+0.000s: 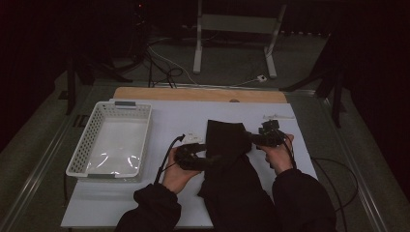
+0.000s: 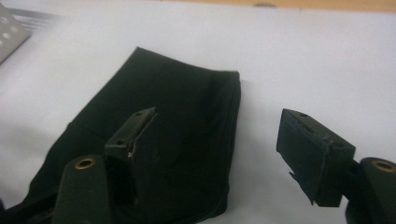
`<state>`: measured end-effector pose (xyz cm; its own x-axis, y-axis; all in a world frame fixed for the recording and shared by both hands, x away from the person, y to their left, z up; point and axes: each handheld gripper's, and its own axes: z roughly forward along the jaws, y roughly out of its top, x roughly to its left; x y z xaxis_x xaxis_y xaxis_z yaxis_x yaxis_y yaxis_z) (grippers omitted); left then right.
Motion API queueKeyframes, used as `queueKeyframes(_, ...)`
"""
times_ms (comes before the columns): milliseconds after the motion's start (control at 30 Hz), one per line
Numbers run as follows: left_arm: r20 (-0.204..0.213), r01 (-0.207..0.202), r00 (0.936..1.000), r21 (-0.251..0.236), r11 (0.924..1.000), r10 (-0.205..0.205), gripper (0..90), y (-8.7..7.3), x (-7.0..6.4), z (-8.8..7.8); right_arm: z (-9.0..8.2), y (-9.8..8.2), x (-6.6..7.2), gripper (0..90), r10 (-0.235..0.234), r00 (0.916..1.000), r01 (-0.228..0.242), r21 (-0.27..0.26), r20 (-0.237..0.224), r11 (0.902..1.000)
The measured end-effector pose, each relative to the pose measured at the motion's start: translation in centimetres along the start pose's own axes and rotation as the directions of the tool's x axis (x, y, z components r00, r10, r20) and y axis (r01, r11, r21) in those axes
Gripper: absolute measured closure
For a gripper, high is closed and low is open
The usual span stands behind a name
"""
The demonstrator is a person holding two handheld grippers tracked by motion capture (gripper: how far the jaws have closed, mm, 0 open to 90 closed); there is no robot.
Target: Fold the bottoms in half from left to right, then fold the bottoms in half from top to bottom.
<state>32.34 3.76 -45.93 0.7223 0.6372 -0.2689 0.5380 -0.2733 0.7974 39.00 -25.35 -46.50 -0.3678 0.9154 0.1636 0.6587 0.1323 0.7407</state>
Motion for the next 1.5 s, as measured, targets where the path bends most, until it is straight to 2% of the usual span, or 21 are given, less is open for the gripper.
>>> queueKeyframes(100, -0.018, 0.011, 0.9998, -0.001, 0.9999, -0.011, 29.7, 0.2, 0.5, 0.6, 0.5, -0.2, -0.5, 31.7, 0.011, 0.9999, -0.011, 0.011, -0.004, 0.9999)
queueKeyframes(133, -0.03, 0.015, 0.9994, -0.001, 0.9999, -0.015, 29.7, 0.3, 0.9, 1.0, 1.0, -0.3, -1.0, 35.6, 0.027, 0.9992, -0.027, 0.026, -0.027, 0.9993)
queueKeyframes(267, -0.052, 0.043, 0.9977, -0.013, 0.999, -0.044, 29.9, 0.6, 1.8, 1.8, 1.7, -0.7, -1.6, 39.9, 0.066, 0.9969, -0.063, 0.058, -0.045, 0.9963)
queueKeyframes(367, -0.061, 0.057, 0.9964, -0.023, 0.9981, -0.058, 30.0, 0.9, 2.2, 2.2, 2.3, -1.0, -1.8, 41.8, 0.081, 0.9957, -0.077, 0.082, -0.047, 0.9937)
queueKeyframes(533, -0.074, 0.067, 0.9948, -0.032, 0.9972, -0.069, 30.2, 1.4, 2.8, 2.8, 3.3, -1.2, -1.8, 44.1, 0.11, 0.9919, -0.104, 0.092, -0.063, 0.9903)
queueKeyframes(667, -0.086, 0.08, 0.9929, -0.029, 0.9964, -0.082, 30.2, 1.6, 3.3, 3.3, 4.1, -1.4, -1.7, 46.0, 0.114, 0.9917, -0.107, 0.111, -0.059, 0.988)
queueKeyframes(933, -0.117, 0.1, 0.9881, -0.005, 0.9949, -0.1, 31.1, 1.7, 4.3, 4.6, 5.3, -1.9, -2.4, 53.4, 0.176, 0.9833, -0.166, 0.153, -0.049, 0.9742)
queueKeyframes(1033, -0.131, 0.107, 0.9858, 0.009, 0.9942, -0.105, 31.8, 1.8, 4.6, 5.1, 5.3, -1.9, -2.3, 59.2, 0.178, 0.9827, -0.168, 0.159, -0.052, 0.973)
queueKeyframes(1133, -0.138, 0.122, 0.9835, 0.028, 0.9921, -0.117, 32.8, 1.7, 5.0, 5.5, 5.4, -2.0, -2.0, 67.2, 0.192, 0.9786, -0.177, 0.175, -0.074, 0.9686)
queueKeyframes(1300, -0.176, 0.137, 0.9766, 0.071, 0.988, -0.123, 34.2, 1.4, 5.9, 6.7, 5.6, -2.0, -1.3, 81.9, 0.155, 0.9853, -0.138, 0.199, -0.071, 0.9701)
queueKeyframes(1400, -0.197, 0.158, 0.9707, 0.096, 0.9827, -0.137, 35.5, 1.3, 6.7, 7.6, 5.6, -1.9, -1.3, 83.2, 0.145, 0.9867, -0.127, 0.199, -0.074, 0.9716)
queueKeyframes(1500, -0.201, 0.182, 0.9668, 0.111, 0.977, -0.157, 38.4, 1.2, 7.3, 8.3, 5.5, -2.0, -1.3, 83.2, 0.132, 0.9878, -0.114, 0.2, -0.082, 0.9732)
